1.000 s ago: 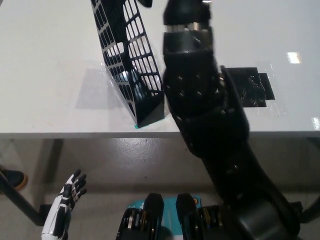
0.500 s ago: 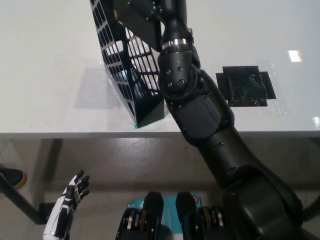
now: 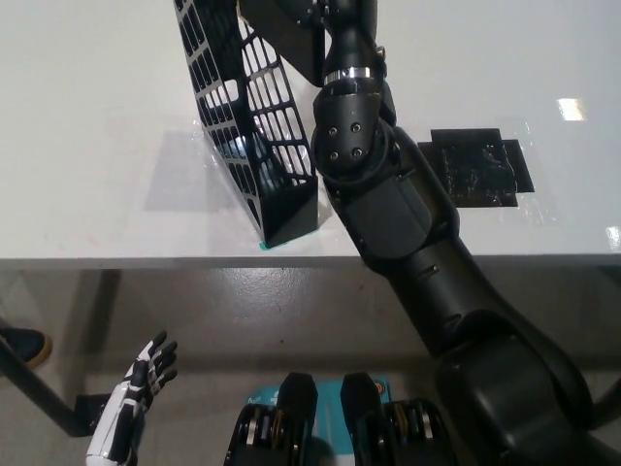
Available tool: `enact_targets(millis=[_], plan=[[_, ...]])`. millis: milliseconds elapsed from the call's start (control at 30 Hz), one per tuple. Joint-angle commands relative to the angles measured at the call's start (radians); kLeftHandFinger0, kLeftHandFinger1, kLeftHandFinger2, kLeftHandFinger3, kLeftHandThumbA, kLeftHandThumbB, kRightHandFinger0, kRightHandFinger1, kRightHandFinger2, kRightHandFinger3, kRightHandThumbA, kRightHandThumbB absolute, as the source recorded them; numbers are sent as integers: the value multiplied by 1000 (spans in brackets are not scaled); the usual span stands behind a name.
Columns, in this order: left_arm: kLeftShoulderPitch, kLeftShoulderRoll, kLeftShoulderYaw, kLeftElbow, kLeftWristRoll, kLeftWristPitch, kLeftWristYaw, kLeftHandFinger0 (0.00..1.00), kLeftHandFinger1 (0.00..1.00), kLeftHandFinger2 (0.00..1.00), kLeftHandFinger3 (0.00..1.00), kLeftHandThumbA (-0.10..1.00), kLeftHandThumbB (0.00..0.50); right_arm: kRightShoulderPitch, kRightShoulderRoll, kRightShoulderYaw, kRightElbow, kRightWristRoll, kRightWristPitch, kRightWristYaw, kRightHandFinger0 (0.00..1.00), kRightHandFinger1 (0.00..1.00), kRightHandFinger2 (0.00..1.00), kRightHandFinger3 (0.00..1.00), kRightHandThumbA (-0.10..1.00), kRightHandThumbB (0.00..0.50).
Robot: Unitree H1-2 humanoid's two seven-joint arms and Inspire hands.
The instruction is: A notebook is kept standing on the table on the right hand side and a black shelf is kept on the left hand side and the robot uses its right hand to grab the notebook and places it in the shelf
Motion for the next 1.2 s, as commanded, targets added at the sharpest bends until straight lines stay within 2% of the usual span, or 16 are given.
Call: enact_targets(millis=[0,67,433,600,767,867,900,1000,1033,1067,1100,1133,1167], plan=[[-15,16,-7,-24,10,-13,-13,1000,1000,1000,1000,1000,200,-94,14,-6,2,22,-74,-47,0,216,644,764,-100,107],[-15,16,-6,-29,11,-4,-11,1000,1000,1000,1000,1000,209,-103,21,-8,29,29,-78,-52,0,219,653,770,-100,102],[-15,17,-7,-41,16,13,-9,1000,1000,1000,1000,1000,172,-154,43,-18,244,64,-145,-94,0,234,675,800,-100,116],[-21,15,-7,-37,27,11,-2,1000,1000,1000,1000,1000,211,-186,56,-31,339,101,-186,-91,0,239,677,795,-100,124],[-22,14,-10,-34,29,5,-6,1000,1000,1000,1000,1000,199,-220,72,-38,433,130,-212,-93,0,242,686,769,-100,126],[-23,17,-11,-36,44,1,-1,1000,1000,1000,1000,1000,195,-235,80,-39,463,142,-204,-97,0,176,647,692,-100,133],[-23,18,-11,-38,43,0,-3,1000,1000,1000,1000,1000,209,-240,81,-32,478,136,-215,-110,0,174,644,684,-100,141],[-24,13,-11,-39,31,6,-8,1000,1000,1000,1000,1000,221,-248,92,-30,492,142,-218,-125,0,158,639,694,-100,119],[-24,11,-11,-39,26,8,-9,1000,1000,1000,1000,1000,221,-248,93,-30,492,145,-219,-124,0,144,620,684,-100,120],[-23,11,-12,-43,29,12,-8,1000,1000,1000,1000,1000,214,-249,99,-35,494,157,-245,-123,0,123,569,666,-67,142],[-27,11,-13,-44,29,16,-9,1000,1000,1000,1000,1000,201,-247,99,-28,489,156,-259,-112,177,379,760,773,296,245],[-27,11,-15,-44,36,16,-6,1000,1000,1000,1000,1000,208,-242,98,-13,483,150,-259,-65,759,1000,1000,1000,634,397],[-23,12,-16,-49,39,17,-6,1000,1000,1000,1000,1000,203,-236,100,-5,476,159,-246,-1,1000,1000,1000,1000,767,441]])
